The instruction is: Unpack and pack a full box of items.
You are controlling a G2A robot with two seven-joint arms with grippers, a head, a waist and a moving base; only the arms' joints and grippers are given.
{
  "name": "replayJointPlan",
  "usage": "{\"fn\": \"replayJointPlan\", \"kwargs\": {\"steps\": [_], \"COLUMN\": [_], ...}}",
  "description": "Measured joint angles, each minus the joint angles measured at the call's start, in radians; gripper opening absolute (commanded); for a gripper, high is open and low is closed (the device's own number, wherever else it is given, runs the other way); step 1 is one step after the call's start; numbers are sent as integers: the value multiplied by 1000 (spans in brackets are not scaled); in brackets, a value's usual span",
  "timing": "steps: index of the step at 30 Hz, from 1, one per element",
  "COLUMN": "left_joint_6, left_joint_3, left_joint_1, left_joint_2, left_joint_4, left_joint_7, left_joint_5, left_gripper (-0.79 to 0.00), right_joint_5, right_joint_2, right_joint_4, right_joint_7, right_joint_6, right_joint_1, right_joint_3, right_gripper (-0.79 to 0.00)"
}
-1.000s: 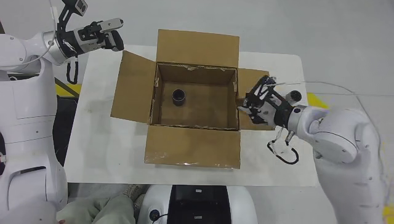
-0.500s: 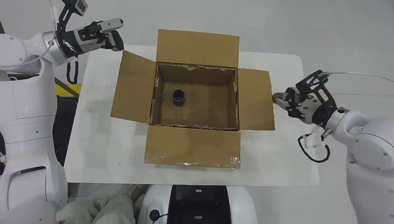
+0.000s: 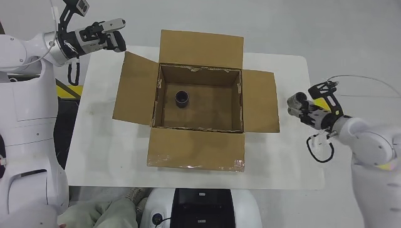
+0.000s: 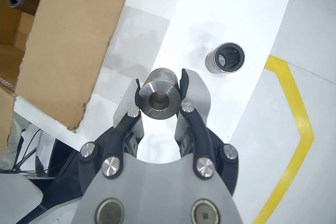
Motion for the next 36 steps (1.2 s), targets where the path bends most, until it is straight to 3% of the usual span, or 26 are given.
{"fn": "replayJointPlan", "kwargs": {"steps": [36], "left_joint_6": [0], "left_joint_3": [0], "left_joint_1": [0], "left_joint_2": [0], "left_joint_4": [0], "left_joint_7": [0], "left_joint_5": [0], "left_gripper": [0], "right_joint_5": [-153], "right_joint_2": [8], "right_joint_4": [378], "right_joint_7": [-146], "right_joint_6": [169], "right_joint_1": [154], "right_joint_3": [-194], "right_gripper": [-785]}}
